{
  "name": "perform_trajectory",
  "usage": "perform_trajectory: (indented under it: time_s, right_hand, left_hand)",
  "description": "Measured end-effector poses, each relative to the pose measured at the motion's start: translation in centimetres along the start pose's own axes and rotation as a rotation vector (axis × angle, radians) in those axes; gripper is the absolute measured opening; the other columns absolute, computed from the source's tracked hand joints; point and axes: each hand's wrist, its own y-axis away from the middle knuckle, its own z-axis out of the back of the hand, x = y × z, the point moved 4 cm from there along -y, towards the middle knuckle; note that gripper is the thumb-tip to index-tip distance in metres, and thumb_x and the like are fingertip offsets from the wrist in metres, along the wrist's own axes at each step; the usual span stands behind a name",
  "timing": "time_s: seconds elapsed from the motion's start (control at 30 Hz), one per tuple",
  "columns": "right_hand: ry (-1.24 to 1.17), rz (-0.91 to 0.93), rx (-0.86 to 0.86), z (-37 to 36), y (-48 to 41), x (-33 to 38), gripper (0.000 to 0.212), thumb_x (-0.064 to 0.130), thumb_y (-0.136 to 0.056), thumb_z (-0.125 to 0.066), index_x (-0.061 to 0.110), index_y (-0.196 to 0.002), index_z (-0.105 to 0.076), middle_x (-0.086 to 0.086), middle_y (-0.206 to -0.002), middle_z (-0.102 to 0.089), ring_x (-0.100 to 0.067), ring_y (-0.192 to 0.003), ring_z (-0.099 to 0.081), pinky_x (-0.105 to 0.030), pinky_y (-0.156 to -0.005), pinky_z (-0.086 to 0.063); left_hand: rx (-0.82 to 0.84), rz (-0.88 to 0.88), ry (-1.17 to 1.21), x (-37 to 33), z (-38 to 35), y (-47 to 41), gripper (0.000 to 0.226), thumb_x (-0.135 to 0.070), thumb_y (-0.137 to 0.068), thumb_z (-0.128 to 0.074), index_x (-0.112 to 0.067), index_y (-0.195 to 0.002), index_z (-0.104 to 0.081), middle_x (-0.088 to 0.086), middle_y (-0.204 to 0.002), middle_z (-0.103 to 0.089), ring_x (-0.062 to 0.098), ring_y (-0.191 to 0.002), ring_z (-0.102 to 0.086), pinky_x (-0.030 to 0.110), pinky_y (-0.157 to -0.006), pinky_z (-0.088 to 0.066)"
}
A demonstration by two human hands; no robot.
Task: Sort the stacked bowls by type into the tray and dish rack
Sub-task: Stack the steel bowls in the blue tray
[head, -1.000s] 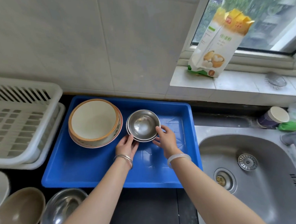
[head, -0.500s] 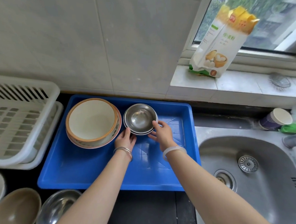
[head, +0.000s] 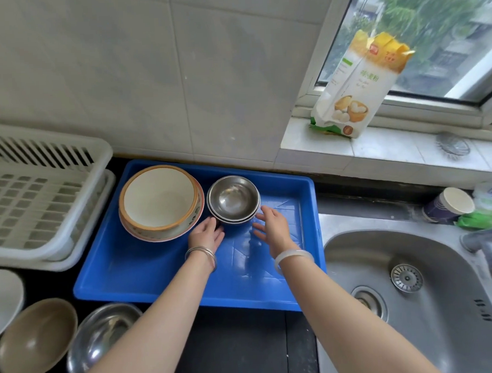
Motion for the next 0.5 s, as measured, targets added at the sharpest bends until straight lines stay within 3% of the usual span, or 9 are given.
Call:
perform_trajectory:
  time_s: [0.2, 0.37, 0.5]
  right_hand:
    - [0.095, 0.166, 0.02, 0.6, 5.4, 0.6, 0.018, 0.024, -0.098, -0.042, 0.02, -0.098, -0.06, -0.003, -0.101, -0.064, -0.018, -0.084, -0.062, -0.027, -0.072, -0.05]
    - [0.214, 0.206, 0.176, -1.5, 11.2, -1.7, 0.019, 0.023, -0.096, -0.045, 0.021, -0.088, -0.062, -0.002, -0.086, -0.067, -0.015, -0.072, -0.064, -0.024, -0.063, -0.048]
    - [0.361, 0.211, 0.292, -3.7, 15.0, -6.2, 0.019, 0.025, -0.093, -0.047, 0.025, -0.083, -0.063, 0.003, -0.076, -0.068, -0.009, -0.062, -0.063, -0.02, -0.058, -0.046]
  left_hand:
    - [0.102, -0.084, -0.282, -1.7, 3.4, 4.9, 0.037, -0.011, -0.095, -0.046, 0.0, -0.13, -0.048, 0.017, -0.131, -0.054, 0.03, -0.117, -0.055, 0.03, -0.094, -0.045]
    - [0.094, -0.221, -0.495, -2.4, 8.6, 10.4, 0.025, -0.006, -0.092, -0.05, -0.003, -0.115, -0.057, 0.013, -0.108, -0.062, 0.024, -0.094, -0.059, 0.02, -0.074, -0.051]
    - [0.06, -0.282, -0.706, -1.1, 15.2, 14.2, 0.023, 0.003, -0.087, -0.055, -0.003, -0.107, -0.062, 0.011, -0.099, -0.065, 0.019, -0.091, -0.061, 0.01, -0.072, -0.048]
